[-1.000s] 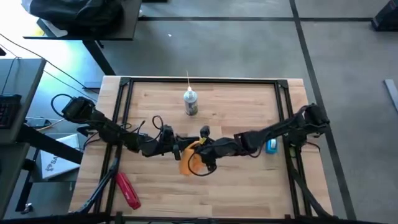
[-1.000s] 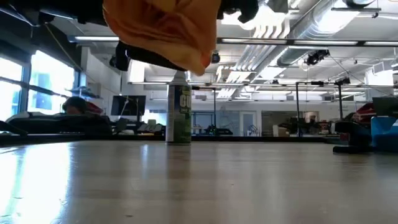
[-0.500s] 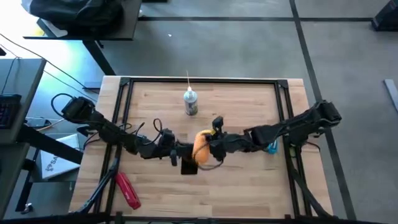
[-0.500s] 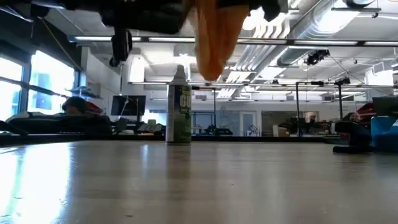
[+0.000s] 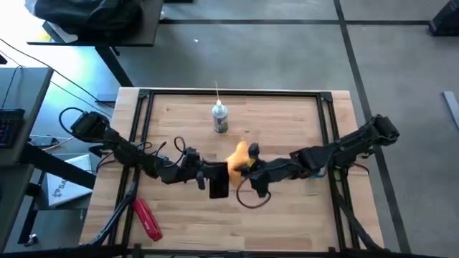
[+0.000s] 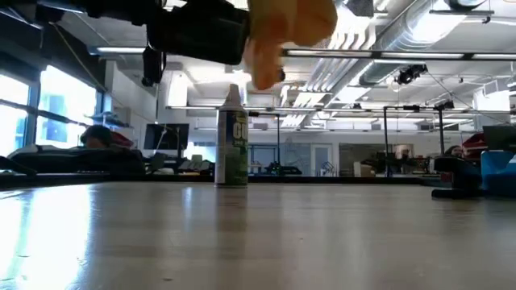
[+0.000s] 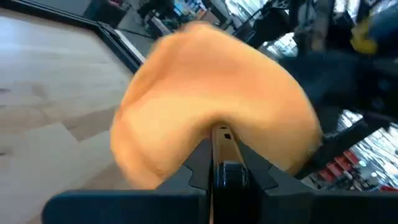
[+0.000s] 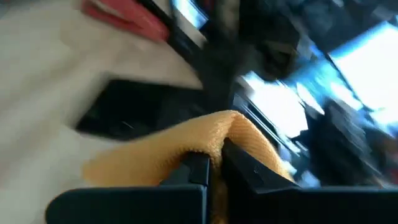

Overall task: Apply microfiber cloth
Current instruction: Wipe the front of the cellphone with a microfiber cloth

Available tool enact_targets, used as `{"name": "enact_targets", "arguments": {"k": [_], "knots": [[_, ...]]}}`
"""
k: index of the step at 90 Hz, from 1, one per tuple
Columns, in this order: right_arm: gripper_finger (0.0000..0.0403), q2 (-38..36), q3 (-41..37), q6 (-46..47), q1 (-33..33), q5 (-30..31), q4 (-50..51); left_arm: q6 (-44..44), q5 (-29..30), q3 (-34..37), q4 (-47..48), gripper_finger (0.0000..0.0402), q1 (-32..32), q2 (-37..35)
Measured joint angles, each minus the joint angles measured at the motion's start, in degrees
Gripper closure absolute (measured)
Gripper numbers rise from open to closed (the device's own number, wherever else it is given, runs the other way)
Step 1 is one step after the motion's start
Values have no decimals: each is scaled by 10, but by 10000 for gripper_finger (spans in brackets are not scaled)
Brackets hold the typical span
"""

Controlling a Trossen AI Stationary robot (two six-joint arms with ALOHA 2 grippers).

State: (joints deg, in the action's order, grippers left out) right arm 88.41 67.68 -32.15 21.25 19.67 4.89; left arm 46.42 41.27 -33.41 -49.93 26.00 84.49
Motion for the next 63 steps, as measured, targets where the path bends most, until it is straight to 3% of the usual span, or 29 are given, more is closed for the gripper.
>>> {"name": "enact_targets", "arguments": {"k": [32,43,63], "knots": [[403,91,0,3,-25,-9,-110,14,32,1,-4,385,-1,0],[403,106,1,10,-25,-34,-128,14,47,1,-9,385,-2,1],[403,114,1,104,-14,-98,-122,-8,46,1,-43,385,-19,-1]]}}
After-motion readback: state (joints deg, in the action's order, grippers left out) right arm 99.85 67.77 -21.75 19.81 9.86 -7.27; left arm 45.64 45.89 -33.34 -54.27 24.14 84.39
